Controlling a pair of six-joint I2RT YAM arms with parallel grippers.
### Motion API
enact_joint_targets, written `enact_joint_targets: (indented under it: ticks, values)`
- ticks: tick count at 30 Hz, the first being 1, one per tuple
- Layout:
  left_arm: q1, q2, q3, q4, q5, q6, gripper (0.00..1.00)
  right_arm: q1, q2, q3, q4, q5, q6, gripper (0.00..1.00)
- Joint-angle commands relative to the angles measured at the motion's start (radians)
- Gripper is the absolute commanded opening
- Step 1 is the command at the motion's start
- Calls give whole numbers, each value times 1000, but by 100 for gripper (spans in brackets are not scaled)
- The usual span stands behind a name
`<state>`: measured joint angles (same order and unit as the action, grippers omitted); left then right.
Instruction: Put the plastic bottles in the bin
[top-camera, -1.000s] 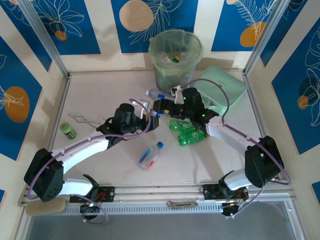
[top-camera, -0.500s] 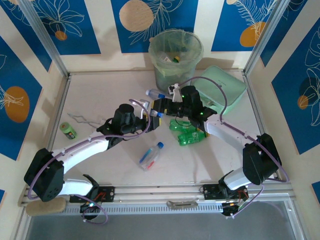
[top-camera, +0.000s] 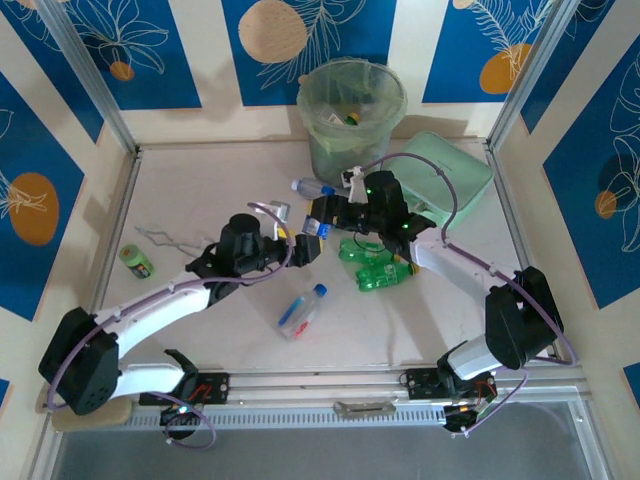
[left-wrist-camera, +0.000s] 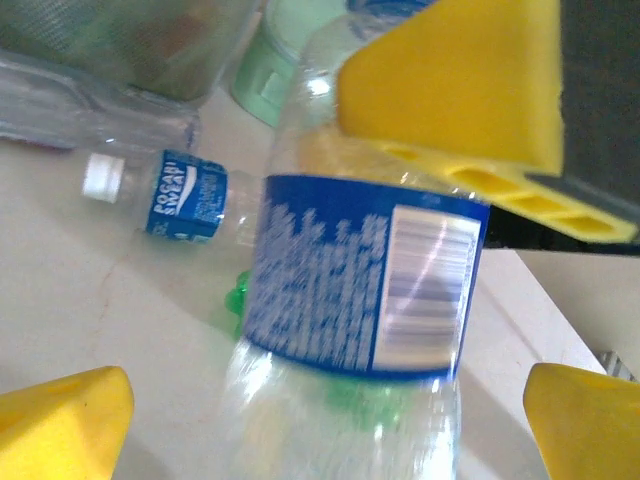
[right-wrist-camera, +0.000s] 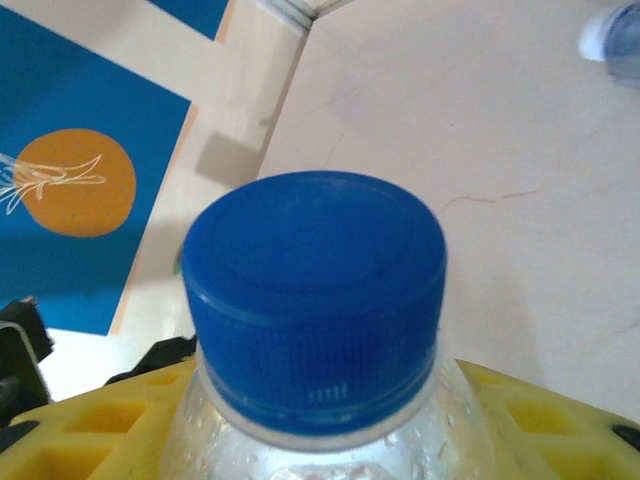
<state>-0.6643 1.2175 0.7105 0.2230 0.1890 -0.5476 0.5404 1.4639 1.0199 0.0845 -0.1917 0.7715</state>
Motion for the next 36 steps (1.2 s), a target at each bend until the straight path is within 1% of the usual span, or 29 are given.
enact_joint_targets:
  ticks: [1,4,8,10,14,20,25,27,30,33,36]
  values:
    - [38,-54,-44,8,-74,-38,100,-32,-29,-14,-46,38,-33,55]
    - [67,-82,-72,-23,-130,-54,100,-72,-53,0,-97,62,-69,55]
    - [89,-89,-74,-126,-225,-66,100,-131,-91,45,-161,93,-122,55]
    - [95,-82,-79,-142,-241,-71,100,-157,-105,77,-177,103,-151,55]
    - [101,-52,-84,-119,-219,-78,100,-192,-117,169,-193,141,-197,55]
    - [104,22,-83,-46,-112,-91,100,-238,-80,325,-130,177,-214,55]
    - [104,104,-64,-19,4,-85,100,-275,49,523,-106,220,-235,55]
    - [103,132,-47,-30,53,-74,100,-289,127,611,-85,230,-246,55]
    - [104,165,-24,-56,111,-56,100,-310,260,771,-112,248,-243,55]
    - [104,174,-14,-86,131,-42,100,-328,389,934,-158,236,-219,55]
    - [103,161,-22,-107,118,-29,100,-333,499,1081,-206,227,-215,55]
